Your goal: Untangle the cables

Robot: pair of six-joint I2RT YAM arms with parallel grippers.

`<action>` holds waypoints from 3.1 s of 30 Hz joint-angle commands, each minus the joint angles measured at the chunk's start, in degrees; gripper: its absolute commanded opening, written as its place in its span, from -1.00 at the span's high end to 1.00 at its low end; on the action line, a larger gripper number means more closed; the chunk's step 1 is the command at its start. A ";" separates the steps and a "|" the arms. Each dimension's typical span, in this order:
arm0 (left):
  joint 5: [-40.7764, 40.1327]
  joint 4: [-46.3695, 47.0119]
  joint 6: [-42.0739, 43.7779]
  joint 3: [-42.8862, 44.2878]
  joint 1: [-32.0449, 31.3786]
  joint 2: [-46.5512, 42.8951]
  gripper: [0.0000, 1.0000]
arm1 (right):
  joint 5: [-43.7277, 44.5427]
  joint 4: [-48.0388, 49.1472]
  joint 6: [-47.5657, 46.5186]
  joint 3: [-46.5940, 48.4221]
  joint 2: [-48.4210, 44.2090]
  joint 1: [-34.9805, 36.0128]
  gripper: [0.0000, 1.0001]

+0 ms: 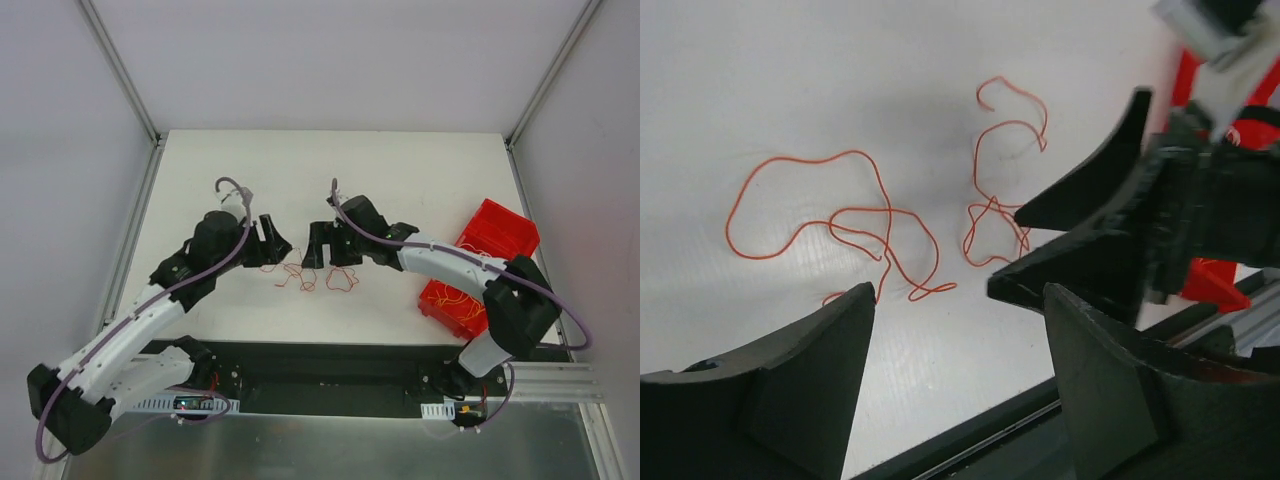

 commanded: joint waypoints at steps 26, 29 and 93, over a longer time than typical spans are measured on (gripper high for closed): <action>-23.67 -8.38 26.28 6.10 3.01 -21.61 -0.53 | 19.67 -40.57 -15.84 50.65 41.71 11.26 -0.37; -21.65 -7.76 26.28 4.69 4.24 -21.35 -0.52 | 19.58 -42.59 -15.67 53.12 43.74 11.35 -0.07; -14.96 -6.26 25.41 1.96 6.27 -24.86 -0.52 | 43.42 -32.77 -26.49 45.69 -20.94 -48.75 0.99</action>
